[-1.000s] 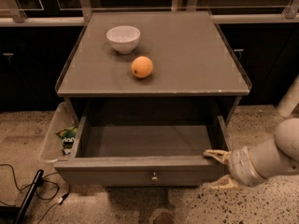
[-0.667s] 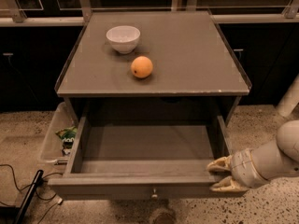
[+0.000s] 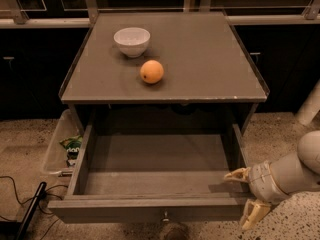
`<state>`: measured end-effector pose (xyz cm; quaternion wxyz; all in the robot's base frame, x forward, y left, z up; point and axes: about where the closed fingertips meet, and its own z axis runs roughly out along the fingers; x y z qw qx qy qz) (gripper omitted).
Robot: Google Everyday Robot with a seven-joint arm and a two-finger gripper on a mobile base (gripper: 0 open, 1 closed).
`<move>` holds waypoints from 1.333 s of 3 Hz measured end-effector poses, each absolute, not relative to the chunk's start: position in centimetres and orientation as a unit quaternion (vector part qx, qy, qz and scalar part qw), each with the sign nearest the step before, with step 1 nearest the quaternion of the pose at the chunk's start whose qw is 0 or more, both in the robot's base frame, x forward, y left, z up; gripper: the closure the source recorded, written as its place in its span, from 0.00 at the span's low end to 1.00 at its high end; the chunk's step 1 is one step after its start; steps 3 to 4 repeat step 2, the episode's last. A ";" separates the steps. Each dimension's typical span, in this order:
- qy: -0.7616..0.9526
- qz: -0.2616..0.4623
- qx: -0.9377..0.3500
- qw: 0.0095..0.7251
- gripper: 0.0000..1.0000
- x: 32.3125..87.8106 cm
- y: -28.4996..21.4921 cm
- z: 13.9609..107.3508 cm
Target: Open top drawer
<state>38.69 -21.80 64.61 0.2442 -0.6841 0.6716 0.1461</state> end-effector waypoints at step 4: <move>0.672 0.146 -0.684 0.244 0.00 38.7 -21.8 64.6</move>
Offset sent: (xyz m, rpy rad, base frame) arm 0.0000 0.0000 0.0000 0.0000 0.0000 0.0000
